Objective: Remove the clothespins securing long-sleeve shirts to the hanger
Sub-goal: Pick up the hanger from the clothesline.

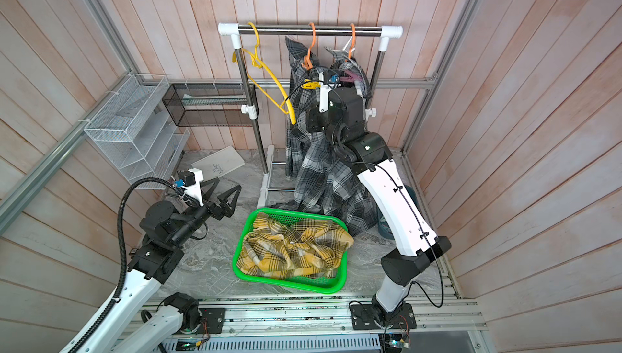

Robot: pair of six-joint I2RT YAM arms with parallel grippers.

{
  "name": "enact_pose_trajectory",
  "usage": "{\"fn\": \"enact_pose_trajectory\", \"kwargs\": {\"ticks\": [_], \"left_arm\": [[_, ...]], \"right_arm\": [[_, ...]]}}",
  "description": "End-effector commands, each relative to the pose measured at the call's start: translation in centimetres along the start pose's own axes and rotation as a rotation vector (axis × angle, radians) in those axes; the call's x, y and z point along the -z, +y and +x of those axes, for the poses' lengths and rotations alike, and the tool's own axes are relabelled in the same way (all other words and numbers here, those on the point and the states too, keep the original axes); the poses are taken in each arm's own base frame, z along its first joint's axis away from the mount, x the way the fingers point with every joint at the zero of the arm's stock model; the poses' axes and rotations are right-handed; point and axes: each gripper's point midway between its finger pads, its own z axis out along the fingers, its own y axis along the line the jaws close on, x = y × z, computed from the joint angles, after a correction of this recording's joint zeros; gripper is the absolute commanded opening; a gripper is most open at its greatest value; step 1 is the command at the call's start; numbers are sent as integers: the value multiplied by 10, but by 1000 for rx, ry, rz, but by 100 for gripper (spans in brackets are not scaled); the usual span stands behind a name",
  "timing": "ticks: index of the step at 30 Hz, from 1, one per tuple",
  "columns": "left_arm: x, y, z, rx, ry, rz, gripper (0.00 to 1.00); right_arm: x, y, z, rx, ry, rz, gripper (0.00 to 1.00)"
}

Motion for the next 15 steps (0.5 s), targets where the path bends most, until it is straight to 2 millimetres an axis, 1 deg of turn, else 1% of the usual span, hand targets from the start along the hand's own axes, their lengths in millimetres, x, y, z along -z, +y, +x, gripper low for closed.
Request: {"fn": "enact_pose_trajectory", "kwargs": {"ticks": [1, 8, 15], "left_arm": [[0, -1, -5, 5, -17, 13, 100], [-3, 0, -5, 12, -17, 15, 100], [-6, -1, -9, 19, -27, 23, 100]], "right_arm": [[-6, 2, -10, 4, -41, -5, 0], [4, -2, -30, 6, -103, 17, 0], [23, -4, -56, 12, -181, 15, 0]]}}
